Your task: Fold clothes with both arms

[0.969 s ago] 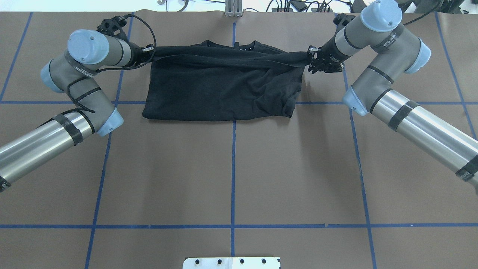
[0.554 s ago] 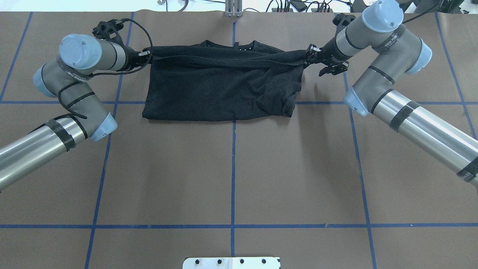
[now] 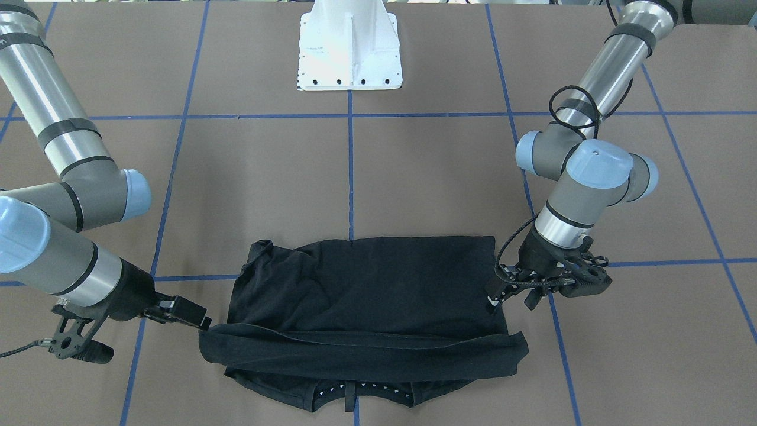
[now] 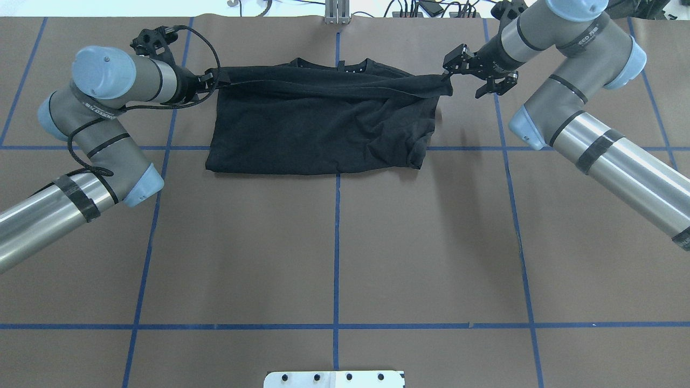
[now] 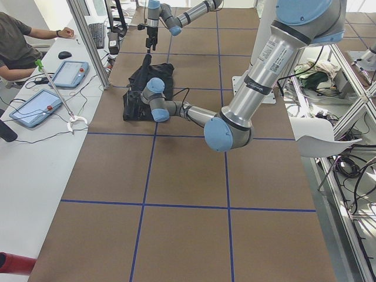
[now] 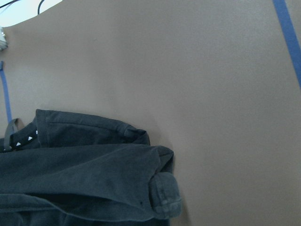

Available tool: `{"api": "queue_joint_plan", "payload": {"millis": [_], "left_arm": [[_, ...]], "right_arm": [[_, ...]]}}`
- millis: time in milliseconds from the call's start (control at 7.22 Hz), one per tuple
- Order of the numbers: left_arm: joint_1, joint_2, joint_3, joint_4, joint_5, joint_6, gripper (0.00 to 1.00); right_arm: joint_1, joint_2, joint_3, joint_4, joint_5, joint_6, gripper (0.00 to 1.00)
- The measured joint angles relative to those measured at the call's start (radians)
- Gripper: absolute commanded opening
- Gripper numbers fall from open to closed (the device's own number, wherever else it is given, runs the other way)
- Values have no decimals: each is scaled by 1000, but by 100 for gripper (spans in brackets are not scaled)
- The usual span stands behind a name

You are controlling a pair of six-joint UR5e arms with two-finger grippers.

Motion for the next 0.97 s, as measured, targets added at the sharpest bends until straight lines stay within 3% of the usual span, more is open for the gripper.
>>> {"api": "queue_joint_plan", "payload": {"millis": [415, 831, 969], "left_arm": [[-7, 32, -137, 90, -37, 0, 100], [-8, 59, -213, 140, -38, -1, 100], [-9, 60, -223, 142, -38, -2, 100]], "right_arm": [[-35, -78, 143, -6, 50, 56, 99], [-132, -98, 178, -28, -2, 134, 99], [-153, -91, 180, -61, -16, 138, 93]]}}
